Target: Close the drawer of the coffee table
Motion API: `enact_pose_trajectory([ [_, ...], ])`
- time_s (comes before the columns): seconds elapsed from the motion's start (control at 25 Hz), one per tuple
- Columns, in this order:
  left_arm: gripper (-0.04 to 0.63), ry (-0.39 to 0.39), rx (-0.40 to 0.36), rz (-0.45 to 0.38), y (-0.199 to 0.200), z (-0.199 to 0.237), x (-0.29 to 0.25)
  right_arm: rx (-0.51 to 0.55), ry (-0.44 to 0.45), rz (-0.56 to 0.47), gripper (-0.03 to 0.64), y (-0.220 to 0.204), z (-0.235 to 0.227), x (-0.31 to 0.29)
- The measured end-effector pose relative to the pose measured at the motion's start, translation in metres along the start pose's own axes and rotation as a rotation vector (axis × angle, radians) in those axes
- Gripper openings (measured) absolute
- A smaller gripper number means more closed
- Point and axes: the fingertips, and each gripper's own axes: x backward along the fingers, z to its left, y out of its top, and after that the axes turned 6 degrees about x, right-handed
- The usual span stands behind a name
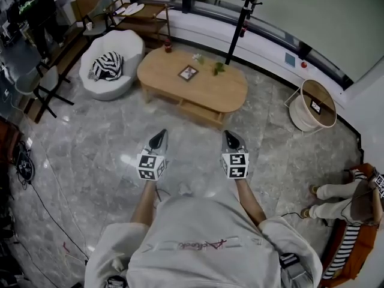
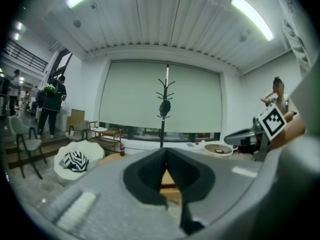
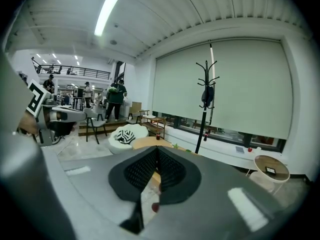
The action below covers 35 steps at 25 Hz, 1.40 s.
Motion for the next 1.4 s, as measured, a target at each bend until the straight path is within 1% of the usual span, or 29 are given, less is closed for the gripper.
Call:
enact_pose_trajectory([
  [0.44,0.000,-0.014,-0.009,0.000,0.017,0.068,-0.057,-0.012,-0.035,-0.011,0.006,0.024,-0.007,-0.086],
  [0.6,0.000,-0.027,-0.015,0.009,0.016,0.086,-0.070,-0.022,-0.044,-0.008,0.006,0.025,-0.002,-0.106],
  [0.76,0.000,-0.050,-0.024,0.020,0.013,0.096,-0.076,-0.030,-0.060,0.002,0.005,0.020,0.005,-0.114],
  [1.08,0.000,-0.089,-0.016,0.032,0.007,0.095,-0.083,-0.037,-0.090,0.034,0.006,0.010,0.007,-0.105],
  [1.4,0.000,-0.125,-0.017,0.062,0.002,0.082,-0.094,-0.057,-0.082,0.051,0.006,0.005,0.011,-0.107],
])
